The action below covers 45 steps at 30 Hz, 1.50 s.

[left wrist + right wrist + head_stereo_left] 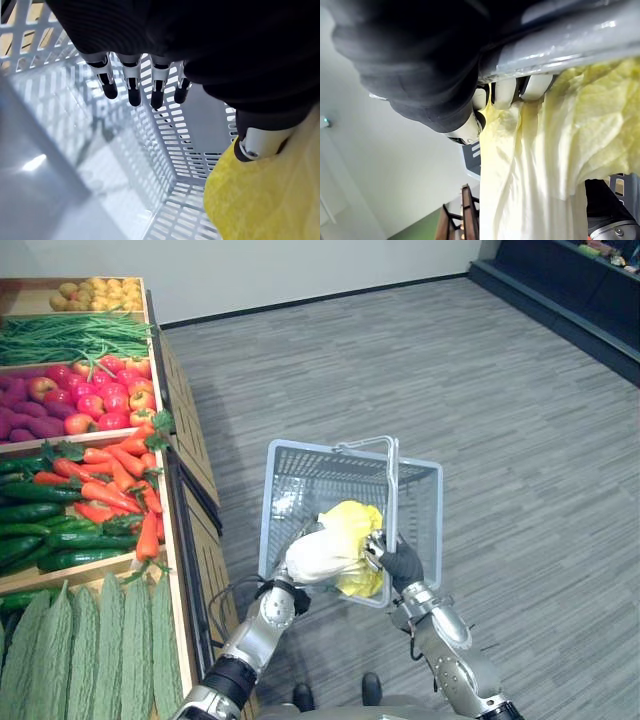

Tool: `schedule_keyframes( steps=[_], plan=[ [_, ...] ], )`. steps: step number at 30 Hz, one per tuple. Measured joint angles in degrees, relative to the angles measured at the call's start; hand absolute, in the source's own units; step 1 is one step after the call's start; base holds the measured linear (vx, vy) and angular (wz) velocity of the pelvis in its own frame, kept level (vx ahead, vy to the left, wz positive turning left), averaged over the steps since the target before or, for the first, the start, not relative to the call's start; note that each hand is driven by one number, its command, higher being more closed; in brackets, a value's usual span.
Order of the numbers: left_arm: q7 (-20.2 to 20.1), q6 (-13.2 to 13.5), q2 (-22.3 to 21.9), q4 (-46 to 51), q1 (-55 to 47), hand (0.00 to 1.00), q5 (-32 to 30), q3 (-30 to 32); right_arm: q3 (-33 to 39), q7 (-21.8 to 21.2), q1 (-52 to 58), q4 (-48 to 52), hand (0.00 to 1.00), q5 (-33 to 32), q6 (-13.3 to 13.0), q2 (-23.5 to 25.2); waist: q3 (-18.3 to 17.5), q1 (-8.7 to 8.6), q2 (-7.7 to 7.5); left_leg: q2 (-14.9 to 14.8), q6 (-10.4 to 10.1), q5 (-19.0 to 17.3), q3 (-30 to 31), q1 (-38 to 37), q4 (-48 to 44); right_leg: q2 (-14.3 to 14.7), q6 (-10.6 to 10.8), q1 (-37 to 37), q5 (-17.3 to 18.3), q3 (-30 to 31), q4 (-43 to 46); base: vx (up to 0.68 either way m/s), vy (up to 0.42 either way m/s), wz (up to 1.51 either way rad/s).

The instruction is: Pick vegetable in the basket

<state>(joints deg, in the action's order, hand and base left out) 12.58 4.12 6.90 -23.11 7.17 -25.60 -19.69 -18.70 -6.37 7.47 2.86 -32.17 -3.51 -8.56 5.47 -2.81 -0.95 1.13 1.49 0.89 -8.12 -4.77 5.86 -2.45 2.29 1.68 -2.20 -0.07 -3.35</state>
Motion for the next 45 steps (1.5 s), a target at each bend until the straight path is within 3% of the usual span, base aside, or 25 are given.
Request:
schedule_keyframes(
  steps=[7,14,18,19,25,28,33,37,40,45],
  plan=[
    [-0.23,0.80,0.06,4.58,0.08,0.00,-2.43,-0.08,1.92,-2.30,2.49,-6.66,1.00,-0.96,0.16,0.01,-0.44,-1.13,-0.44,0.11,0.19,0.63,0.72,0.14,0.01,-0.21,0.00,0.19,-0.01,-1.21,0.07,-0.01,-0.009,0.07],
    [-2.65,3.05,0.34,5.39,0.19,0.00,-2.46,-2.77,1.06,-2.52,6.29,-11.01,1.00,-1.61,2.51,-1.33,-1.31,-1.32,-0.84,0.15,0.24,0.66,1.15,0.22,-0.01,-0.26,-0.01,0.18,-0.02,-1.34,0.24,-0.01,-0.001,0.03],
    [-3.89,4.45,0.90,5.54,0.97,0.00,-2.35,-5.06,-0.43,-2.68,5.73,-13.43,1.00,-3.74,3.12,-1.42,-1.31,-1.62,-0.84,0.47,0.49,1.13,1.25,0.29,0.00,-0.40,0.00,0.18,-0.02,-1.71,0.25,-0.06,-0.007,0.02],
    [-3.91,5.06,2.54,5.50,1.03,0.00,-2.38,-4.95,-0.61,-3.95,5.74,-13.43,1.00,-8.09,3.98,-1.24,-1.31,-2.05,-0.84,0.72,0.57,1.52,1.53,0.50,0.04,-0.60,0.11,0.08,-0.06,-1.94,0.25,-0.12,-0.001,0.06],
    [-3.95,5.05,3.52,6.50,0.90,0.00,-2.32,-3.76,-1.36,-4.83,6.00,-13.43,1.00,-9.42,3.94,-1.25,-1.31,-2.25,-0.90,0.85,0.54,1.50,1.38,0.76,0.05,-0.85,0.29,-0.10,-0.14,-1.64,0.07,-0.04,0.005,0.01],
    [-3.24,5.43,2.84,16.47,-2.47,0.00,0.30,1.91,0.51,-4.84,6.97,-13.42,1.00,-5.93,3.83,-0.53,-1.33,-2.27,-0.94,0.81,0.54,1.50,1.17,1.45,0.04,-0.84,0.30,-0.92,-0.17,-1.44,0.12,0.00,0.003,-0.04],
    [0.18,8.67,-2.20,29.04,-11.19,0.00,8.90,11.39,10.21,-1.80,8.95,-13.33,1.00,4.18,3.06,2.52,-1.36,-1.18,-0.91,0.83,0.55,1.51,1.05,1.03,0.01,-0.78,0.33,-0.49,-0.19,-1.85,0.21,0.02,-0.002,0.00],
    [1.62,8.96,-3.63,32.74,-19.12,0.00,13.99,16.17,16.89,1.06,8.94,-12.97,1.00,9.76,0.74,4.00,-1.36,-0.85,-0.87,0.86,0.69,1.33,1.78,0.99,0.01,-0.87,0.34,-0.11,-0.18,-2.92,0.29,-0.01,0.001,0.13],
    [2.81,9.27,-4.66,34.93,-23.49,0.00,16.76,18.69,21.57,3.90,8.73,-12.93,1.00,14.35,-1.20,3.70,-1.32,0.72,-0.80,0.98,0.88,0.54,1.79,1.12,0.02,-1.02,0.70,-0.19,0.13,-3.00,0.36,-0.02,0.004,0.01],
    [3.29,10.19,-6.57,38.34,-28.26,0.00,19.96,21.91,26.58,7.94,7.72,-12.95,1.00,19.47,-1.37,3.75,-1.47,0.93,-0.49,1.62,1.11,0.39,3.19,2.05,-0.52,-2.11,2.21,-1.73,3.56,-5.61,3.35,0.00,0.006,0.23]
  ],
)
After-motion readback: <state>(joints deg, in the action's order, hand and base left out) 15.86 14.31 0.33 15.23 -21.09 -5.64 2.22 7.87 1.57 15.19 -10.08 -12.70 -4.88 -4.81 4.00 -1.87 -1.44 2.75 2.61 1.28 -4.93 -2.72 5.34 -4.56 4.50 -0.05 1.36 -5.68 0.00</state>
